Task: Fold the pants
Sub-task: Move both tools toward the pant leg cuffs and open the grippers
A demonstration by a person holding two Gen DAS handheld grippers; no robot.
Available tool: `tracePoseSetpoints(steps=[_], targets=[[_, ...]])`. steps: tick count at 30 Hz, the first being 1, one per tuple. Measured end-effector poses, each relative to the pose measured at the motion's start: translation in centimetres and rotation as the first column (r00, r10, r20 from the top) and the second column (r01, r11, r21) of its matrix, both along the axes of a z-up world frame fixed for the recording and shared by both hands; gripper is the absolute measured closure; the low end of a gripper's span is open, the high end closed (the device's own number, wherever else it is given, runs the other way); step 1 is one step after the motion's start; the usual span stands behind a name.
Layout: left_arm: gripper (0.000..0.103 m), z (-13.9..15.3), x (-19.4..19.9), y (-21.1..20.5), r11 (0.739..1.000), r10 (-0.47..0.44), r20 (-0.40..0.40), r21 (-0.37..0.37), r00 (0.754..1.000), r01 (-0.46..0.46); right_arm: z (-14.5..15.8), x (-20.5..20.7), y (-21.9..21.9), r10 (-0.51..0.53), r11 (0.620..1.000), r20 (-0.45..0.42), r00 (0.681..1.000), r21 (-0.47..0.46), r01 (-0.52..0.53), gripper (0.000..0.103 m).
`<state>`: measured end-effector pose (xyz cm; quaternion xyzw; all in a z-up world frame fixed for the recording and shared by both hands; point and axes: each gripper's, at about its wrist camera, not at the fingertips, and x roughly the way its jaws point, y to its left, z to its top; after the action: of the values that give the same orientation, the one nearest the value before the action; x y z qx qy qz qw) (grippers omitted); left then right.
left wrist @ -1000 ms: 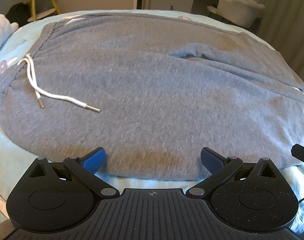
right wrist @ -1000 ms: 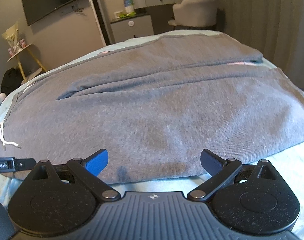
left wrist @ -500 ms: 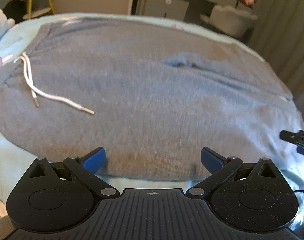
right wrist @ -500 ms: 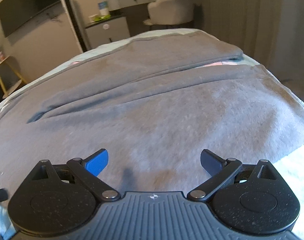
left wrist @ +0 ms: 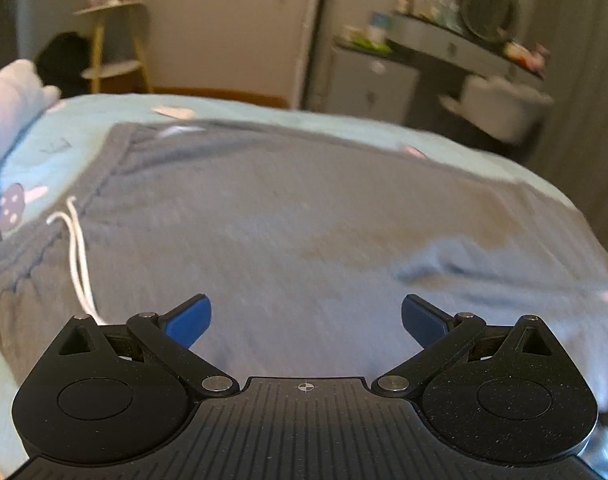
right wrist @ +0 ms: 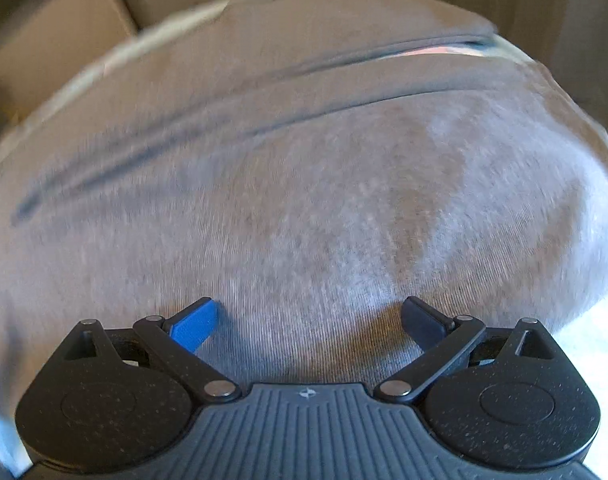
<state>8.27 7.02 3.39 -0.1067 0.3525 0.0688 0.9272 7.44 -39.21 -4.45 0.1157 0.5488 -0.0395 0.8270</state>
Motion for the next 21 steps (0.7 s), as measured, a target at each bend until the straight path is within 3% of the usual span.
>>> tracePoseSetpoints(steps=[1, 4, 8, 12, 15, 18, 20, 21], targets=[[0.000, -0.4, 0.5, 0.6, 0.999, 0.036, 0.017, 0.012, 0.999, -0.036, 0.6, 1.0, 0.3, 0.034, 0.999, -0.039, 0.999, -0.021, -0.035, 0.004], [0.000, -1.9, 0.7, 1.6, 0.982, 0.153, 0.093, 0.099, 0.984, -0.162, 3.7, 4.3, -0.6, 0.035, 0.999, 0.086, 0.996, -0.022, -0.033, 0.004], [0.000, -3.2, 1.6, 3.3, 0.975, 0.159, 0.093, 0.144, 0.983, -0.171, 6.0, 14.0, -2.3, -0.075, 0.996, 0.216, 0.974, -0.026, 0.083, 0.004], [0.000, -4.7, 1.9, 4.3, 0.961, 0.195, 0.113, 0.176, 0.974, -0.213, 5.1, 24.6, -4.1, -0.266, 0.964, 0.238, 0.934, 0.056, 0.260, 0.004], [0.000, -5.2, 1.4, 5.2, 0.946, 0.234, 0.176, 0.184, 0.956, -0.265, 3.8, 31.2, -3.9, -0.323, 0.946, 0.225, 0.919, 0.068, 0.315, 0.007], [0.000, -5.8, 1.7, 6.3, 0.949, 0.265, 0.158, 0.130, 0.951, -0.286, 2.3, 35.7, -3.0, -0.353, 0.935, 0.219, 0.910, 0.034, 0.354, 0.012], [0.000, -6.4, 2.3, 6.8, 0.955, 0.265, 0.134, 0.102, 0.955, -0.280, 0.8, 37.7, -2.8, -0.381, 0.923, 0.169, 0.909, 0.004, 0.386, 0.021], [0.000, -6.6, 2.3, 6.8, 0.955, 0.266, 0.122, 0.101, 0.956, -0.279, 0.3, 38.4, -2.8, -0.407, 0.912, 0.156, 0.900, 0.008, 0.411, 0.031]])
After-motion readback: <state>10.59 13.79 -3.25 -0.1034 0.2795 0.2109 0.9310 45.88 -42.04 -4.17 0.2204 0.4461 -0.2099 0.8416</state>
